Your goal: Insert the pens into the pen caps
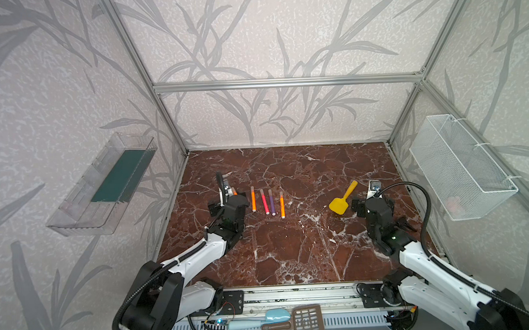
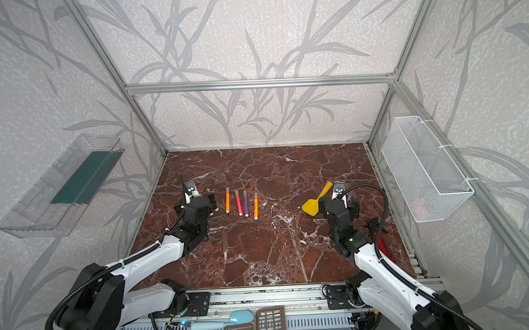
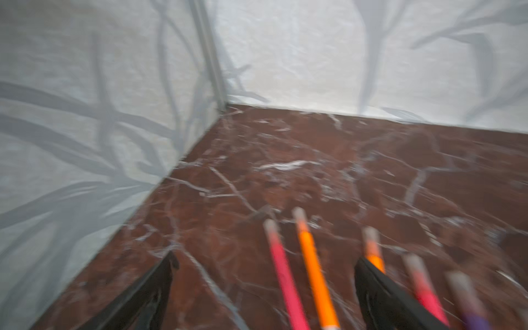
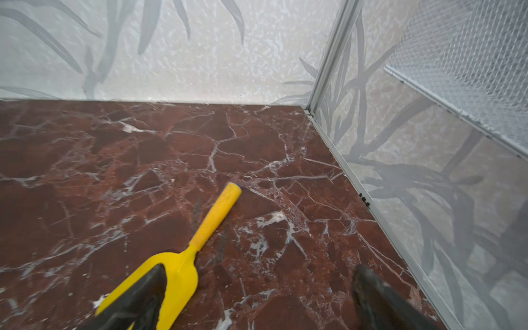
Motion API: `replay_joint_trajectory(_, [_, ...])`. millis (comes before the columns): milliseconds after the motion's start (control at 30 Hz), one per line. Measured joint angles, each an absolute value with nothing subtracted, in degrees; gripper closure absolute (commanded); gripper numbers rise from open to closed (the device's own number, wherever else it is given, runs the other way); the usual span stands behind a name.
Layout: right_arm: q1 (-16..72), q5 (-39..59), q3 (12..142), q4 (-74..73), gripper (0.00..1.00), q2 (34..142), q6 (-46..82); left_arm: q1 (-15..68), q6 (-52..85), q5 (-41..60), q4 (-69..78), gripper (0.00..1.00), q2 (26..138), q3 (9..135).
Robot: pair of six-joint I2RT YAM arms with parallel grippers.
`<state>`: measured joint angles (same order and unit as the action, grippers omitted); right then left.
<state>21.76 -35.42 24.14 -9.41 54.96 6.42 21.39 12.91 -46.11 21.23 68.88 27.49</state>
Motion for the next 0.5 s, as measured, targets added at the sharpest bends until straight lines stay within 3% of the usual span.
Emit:
replay_joint_trajectory(100, [20.3, -30.4, 26.5, -12.7, 0.01, 63.8, 1.7, 19.9, 10.5, -50.5, 23.6, 0.00, 67.8, 26.3])
replay_joint_trajectory(267, [20.2, -32.3, 27.4, -24.8, 0.01, 82.0, -6.0, 16.4, 7.3, -49.8, 36.2, 0.00, 70.7, 17.7])
replay_joint_trajectory(400, [19.3, -29.6, 24.5, -32.7, 0.01, 84.8, -10.2, 13.7, 4.6, -48.8, 40.6, 0.01, 78.6, 17.7])
replay_joint_trajectory(500, [15.1, -21.9, 23.7, -39.0, 0.01, 84.9, -9.5, 12.2, 1.8, -44.9, 44.7, 0.00, 81.8, 19.2])
